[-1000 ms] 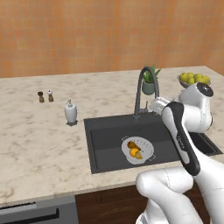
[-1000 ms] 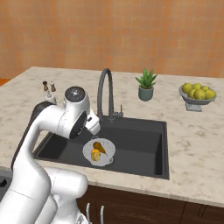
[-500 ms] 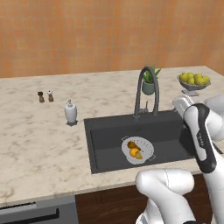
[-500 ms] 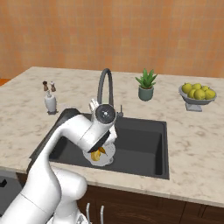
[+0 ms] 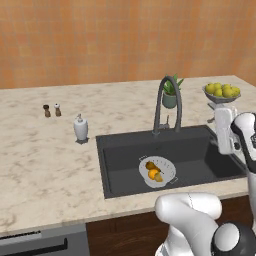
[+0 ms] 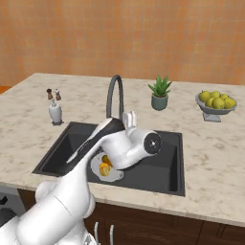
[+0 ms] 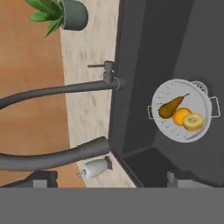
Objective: Put the colander in the sink, put the pear, orange, kiwi in the colander, and turn on the sink faucet and pour water over the colander.
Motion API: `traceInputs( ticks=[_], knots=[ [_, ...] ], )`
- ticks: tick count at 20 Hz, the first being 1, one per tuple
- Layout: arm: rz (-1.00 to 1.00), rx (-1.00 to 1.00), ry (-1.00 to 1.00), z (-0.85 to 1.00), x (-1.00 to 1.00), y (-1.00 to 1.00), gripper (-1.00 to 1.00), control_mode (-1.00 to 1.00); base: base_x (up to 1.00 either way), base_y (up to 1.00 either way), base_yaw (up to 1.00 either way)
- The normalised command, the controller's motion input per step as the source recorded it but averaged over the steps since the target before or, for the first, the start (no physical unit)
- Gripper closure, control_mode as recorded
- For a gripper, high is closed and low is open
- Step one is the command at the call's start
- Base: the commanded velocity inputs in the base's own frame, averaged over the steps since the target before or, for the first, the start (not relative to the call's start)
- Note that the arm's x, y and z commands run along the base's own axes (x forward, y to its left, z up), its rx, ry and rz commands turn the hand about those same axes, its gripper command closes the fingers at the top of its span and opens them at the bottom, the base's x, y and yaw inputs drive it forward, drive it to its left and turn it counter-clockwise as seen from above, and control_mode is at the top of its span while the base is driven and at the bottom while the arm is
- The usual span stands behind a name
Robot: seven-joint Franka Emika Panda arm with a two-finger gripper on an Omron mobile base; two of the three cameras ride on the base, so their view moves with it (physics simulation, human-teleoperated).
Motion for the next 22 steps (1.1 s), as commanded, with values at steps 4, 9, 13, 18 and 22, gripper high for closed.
traceInputs(
  ticks=[4,9,13,18,22],
  knots=[
    [-0.02,0.43,-0.31,0.0,0.43,-0.03,-1.0,-1.0,0.0,0.0,0.0],
    [-0.05,0.39,-0.32,-0.05,0.47,0.0,-1.0,-1.0,0.0,0.0,0.0],
    [-0.06,0.33,-0.15,-0.03,0.66,0.0,-1.0,-1.0,0.0,0.0,0.0],
    [-0.04,0.24,0.04,-0.01,0.83,0.0,-1.0,-1.0,0.0,0.0,0.0],
    [0.0,0.16,0.06,-0.03,0.62,-0.01,-1.0,-1.0,0.0,0.0,0.0]
  ],
)
